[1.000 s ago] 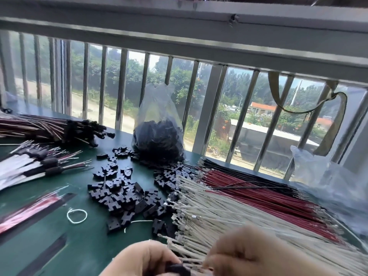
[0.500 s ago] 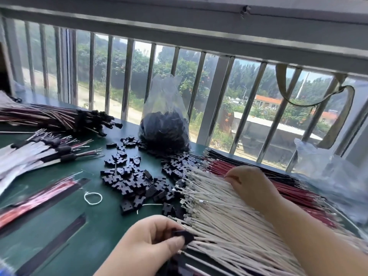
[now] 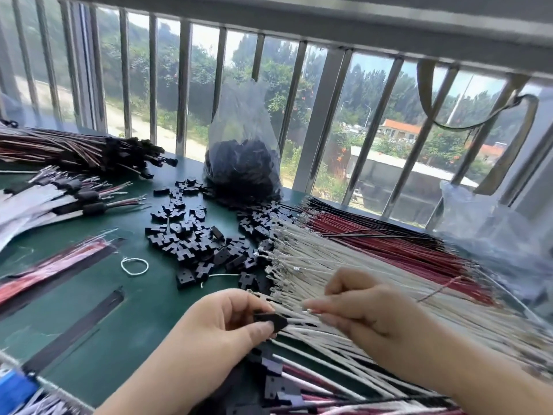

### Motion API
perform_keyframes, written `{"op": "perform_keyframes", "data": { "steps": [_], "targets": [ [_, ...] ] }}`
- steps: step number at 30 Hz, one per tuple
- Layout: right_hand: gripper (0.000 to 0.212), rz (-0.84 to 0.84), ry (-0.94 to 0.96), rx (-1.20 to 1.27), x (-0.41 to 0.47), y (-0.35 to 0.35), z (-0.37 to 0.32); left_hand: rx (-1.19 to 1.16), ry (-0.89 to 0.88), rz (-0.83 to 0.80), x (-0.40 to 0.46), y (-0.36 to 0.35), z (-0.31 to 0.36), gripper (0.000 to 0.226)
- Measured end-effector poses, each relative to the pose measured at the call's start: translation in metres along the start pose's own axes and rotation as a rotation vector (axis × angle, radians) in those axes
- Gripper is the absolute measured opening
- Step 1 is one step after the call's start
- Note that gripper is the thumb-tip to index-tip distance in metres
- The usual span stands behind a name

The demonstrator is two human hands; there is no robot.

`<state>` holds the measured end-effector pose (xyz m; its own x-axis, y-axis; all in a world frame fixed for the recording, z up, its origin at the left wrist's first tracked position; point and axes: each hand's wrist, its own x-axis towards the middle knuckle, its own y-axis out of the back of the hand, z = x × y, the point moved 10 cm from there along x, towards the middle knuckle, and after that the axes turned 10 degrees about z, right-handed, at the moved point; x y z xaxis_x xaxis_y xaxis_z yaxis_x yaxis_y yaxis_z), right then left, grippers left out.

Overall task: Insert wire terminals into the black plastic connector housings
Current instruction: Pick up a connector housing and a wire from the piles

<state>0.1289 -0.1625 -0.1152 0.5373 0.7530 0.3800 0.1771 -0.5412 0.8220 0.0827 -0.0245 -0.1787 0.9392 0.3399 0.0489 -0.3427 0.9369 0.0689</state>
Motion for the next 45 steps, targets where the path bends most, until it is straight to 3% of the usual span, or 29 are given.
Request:
{"op": "perform_keyframes", "data": {
  "steps": [2, 7, 13, 19, 27, 34, 37, 40, 45],
  "targets": [
    [0.028, -0.03, 0.04, -0.028, 0.004, -0.008, -0.008, 0.027, -0.02, -0.012, -0.001, -0.002, 0.001, 0.024],
    [0.016, 0.11, -0.129, 0.115, 0.006, 0.006, 0.003, 0.034, -0.025, 0.008, -0.002, 0.002, 0.003, 0.024],
    [0.007, 0.064, -0.133, 0.067, 0.002, 0.001, 0.003, 0.006, -0.017, 0.0, -0.003, 0.0, 0.005, 0.026],
    [0.006, 0.137, -0.058, 0.037, 0.001, 0.006, -0.002, -0.097, 0.013, -0.039, -0.004, -0.003, 0.003, 0.017],
    [0.009, 0.259, 0.082, -0.036, -0.005, 0.014, -0.016, -0.241, 0.051, -0.085, -0.005, -0.004, 0.003, 0.028],
    [0.017, 0.358, 0.401, -0.375, -0.014, 0.015, -0.052, -0.206, 0.052, -0.119, -0.005, -0.006, 0.002, 0.026],
    [0.019, 0.382, 0.452, -0.413, -0.017, 0.012, -0.059, -0.156, 0.03, -0.126, -0.005, -0.007, 0.004, 0.019],
    [0.013, 0.321, 0.357, -0.287, -0.012, 0.002, -0.051, -0.121, 0.02, -0.125, -0.005, -0.008, 0.004, 0.007],
    [0.004, 0.211, -0.086, 0.08, -0.002, -0.005, -0.007, -0.195, 0.064, -0.096, -0.009, -0.008, 0.005, 0.021]
  ]
}}
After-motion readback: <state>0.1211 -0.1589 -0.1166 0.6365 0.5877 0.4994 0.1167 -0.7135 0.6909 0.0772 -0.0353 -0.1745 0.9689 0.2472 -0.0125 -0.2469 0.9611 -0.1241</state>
